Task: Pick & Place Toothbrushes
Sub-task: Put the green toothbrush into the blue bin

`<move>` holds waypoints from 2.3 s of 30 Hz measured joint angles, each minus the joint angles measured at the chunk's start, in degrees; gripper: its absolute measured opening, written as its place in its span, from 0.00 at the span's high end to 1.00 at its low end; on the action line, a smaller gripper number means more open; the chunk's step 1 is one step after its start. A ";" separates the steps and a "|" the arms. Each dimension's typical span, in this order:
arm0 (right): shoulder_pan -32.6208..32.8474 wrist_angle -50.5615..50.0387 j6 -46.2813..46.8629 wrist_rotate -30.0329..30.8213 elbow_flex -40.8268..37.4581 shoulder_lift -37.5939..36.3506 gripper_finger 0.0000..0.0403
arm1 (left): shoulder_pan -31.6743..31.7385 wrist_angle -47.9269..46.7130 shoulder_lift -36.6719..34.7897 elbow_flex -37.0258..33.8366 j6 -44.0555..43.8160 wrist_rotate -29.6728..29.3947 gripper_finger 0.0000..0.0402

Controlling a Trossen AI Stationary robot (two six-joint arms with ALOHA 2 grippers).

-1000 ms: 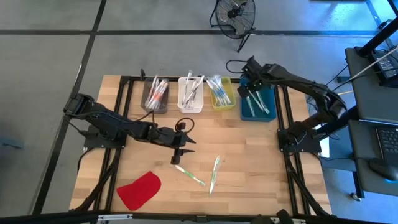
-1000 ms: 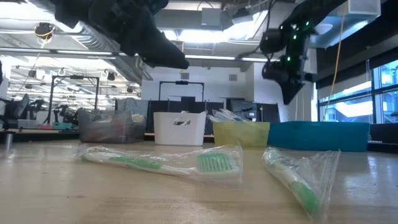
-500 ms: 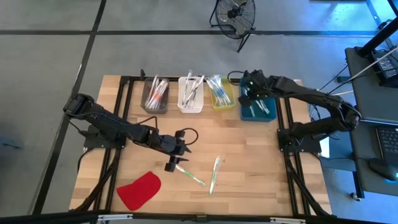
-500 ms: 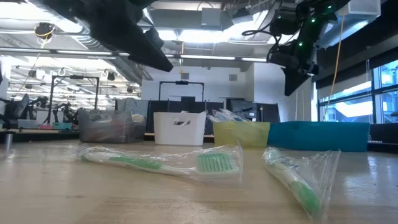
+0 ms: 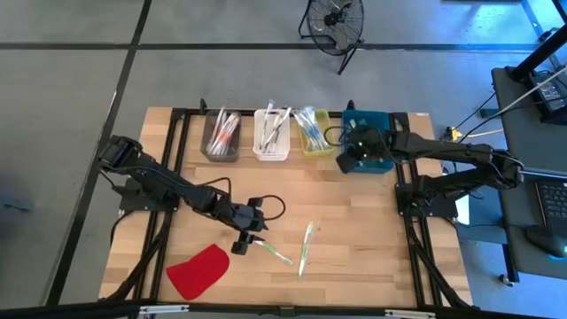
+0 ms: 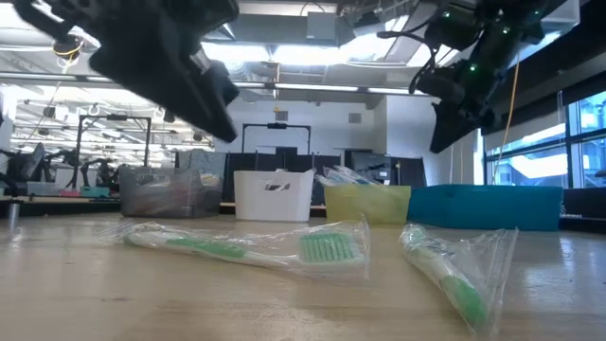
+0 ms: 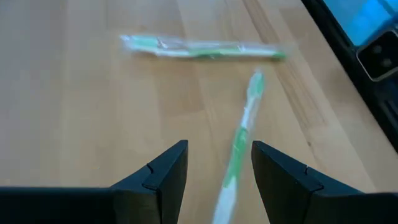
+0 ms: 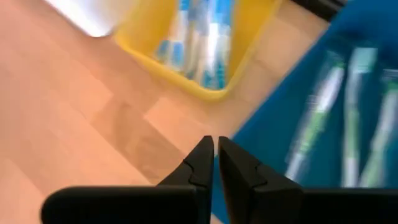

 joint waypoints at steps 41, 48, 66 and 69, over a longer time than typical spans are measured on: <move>14.27 11.85 7.47 0.17 -6.16 -0.48 0.92 | -1.53 -3.05 11.97 0.24 -0.40 1.83 0.57; 14.27 11.85 7.46 0.17 -6.16 -0.48 0.96 | -1.66 -4.58 12.74 0.25 0.80 -0.78 0.64; 14.29 11.59 5.91 1.09 -6.16 -0.46 0.93 | -2.16 -6.56 12.12 0.17 3.62 -1.22 0.95; 15.05 11.34 4.60 1.30 -6.16 -0.46 0.95 | -2.23 -6.82 11.43 0.05 2.46 -1.18 0.94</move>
